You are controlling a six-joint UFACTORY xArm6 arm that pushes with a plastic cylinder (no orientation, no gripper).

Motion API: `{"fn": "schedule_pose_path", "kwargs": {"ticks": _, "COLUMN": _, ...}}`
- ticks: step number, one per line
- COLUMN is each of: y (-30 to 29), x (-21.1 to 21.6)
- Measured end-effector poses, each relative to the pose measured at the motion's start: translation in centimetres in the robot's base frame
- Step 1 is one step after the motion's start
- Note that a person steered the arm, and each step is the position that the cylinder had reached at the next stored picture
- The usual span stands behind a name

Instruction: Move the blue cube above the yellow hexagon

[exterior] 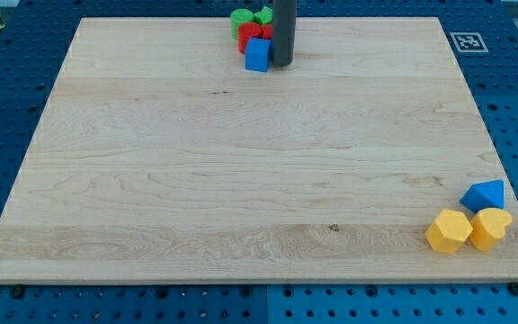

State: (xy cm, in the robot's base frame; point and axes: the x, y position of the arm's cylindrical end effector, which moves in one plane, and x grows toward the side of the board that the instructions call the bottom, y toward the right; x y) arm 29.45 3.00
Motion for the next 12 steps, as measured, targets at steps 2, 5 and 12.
{"fn": "schedule_pose_path", "kwargs": {"ticks": 2, "y": 1.9, "x": 4.0}}
{"fn": "schedule_pose_path", "kwargs": {"ticks": 5, "y": -2.1, "x": 7.5}}
{"fn": "schedule_pose_path", "kwargs": {"ticks": 12, "y": -9.7, "x": -1.1}}
